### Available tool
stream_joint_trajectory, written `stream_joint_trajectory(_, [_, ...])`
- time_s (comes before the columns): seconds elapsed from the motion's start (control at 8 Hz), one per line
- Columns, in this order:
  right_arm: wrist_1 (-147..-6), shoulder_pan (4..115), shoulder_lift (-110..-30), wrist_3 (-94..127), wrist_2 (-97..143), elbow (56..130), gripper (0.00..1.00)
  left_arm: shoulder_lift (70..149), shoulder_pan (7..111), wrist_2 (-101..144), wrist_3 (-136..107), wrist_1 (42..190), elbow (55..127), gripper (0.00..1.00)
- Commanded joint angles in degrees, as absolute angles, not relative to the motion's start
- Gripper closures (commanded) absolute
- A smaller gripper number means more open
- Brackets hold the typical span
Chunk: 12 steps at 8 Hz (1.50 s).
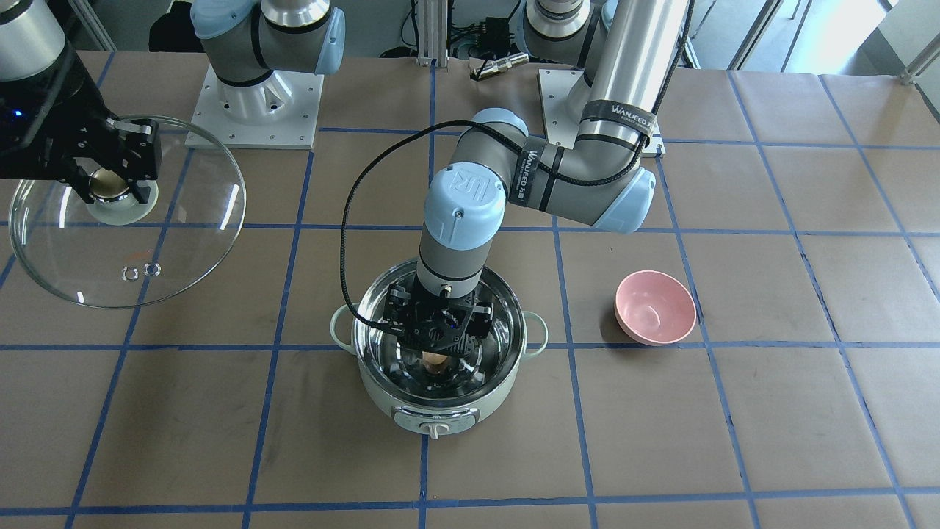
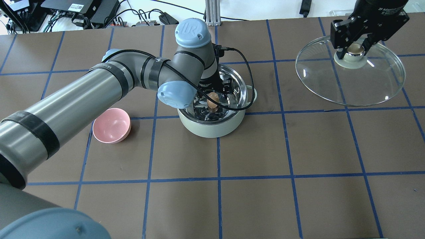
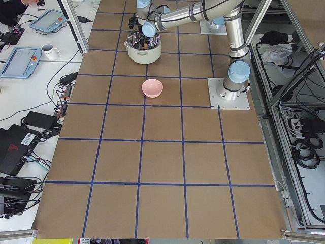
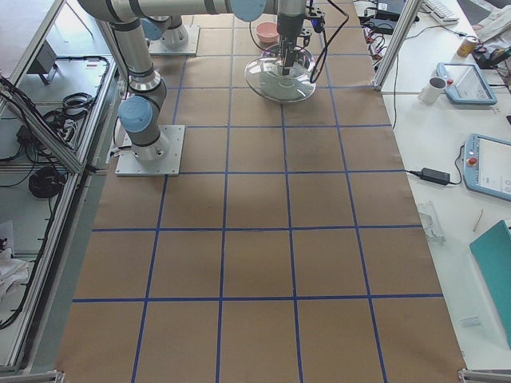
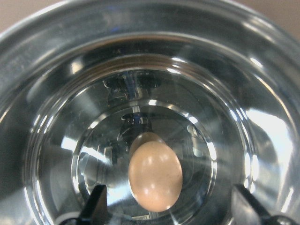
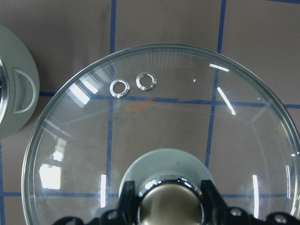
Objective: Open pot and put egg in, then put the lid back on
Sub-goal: 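Open the left gripper to release the egg and raise it away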
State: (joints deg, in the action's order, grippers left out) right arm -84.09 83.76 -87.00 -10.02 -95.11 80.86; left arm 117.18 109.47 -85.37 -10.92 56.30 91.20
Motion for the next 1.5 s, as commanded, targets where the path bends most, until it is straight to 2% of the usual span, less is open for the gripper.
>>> stream_joint_trajectory(0.0, [-84.1,83.8,-87.0,-9.9,-95.0,80.9,1.00,107.4,109.0,-85.3,-10.9,70.3,89.6,0.00])
stream_joint_trajectory(0.25, [-84.1,84.2,-87.2,-8.6,-93.7,80.9,1.00,98.3,105.1,-86.4,-10.1,88.1,87.7,0.00])
stream_joint_trajectory(0.5, [-84.9,84.9,-87.2,-4.1,-92.8,80.4,1.00,92.7,100.9,-88.8,-9.5,97.6,87.7,0.00])
stream_joint_trajectory(0.88, [-92.3,91.7,-84.7,4.9,-92.1,80.5,1.00,91.1,94.5,-91.2,-4.4,98.9,86.7,0.00])
stream_joint_trajectory(1.38, [-105.6,104.9,-75.3,25.2,-92.1,80.6,1.00,89.7,90.7,-91.3,0.9,99.1,86.5,0.00])
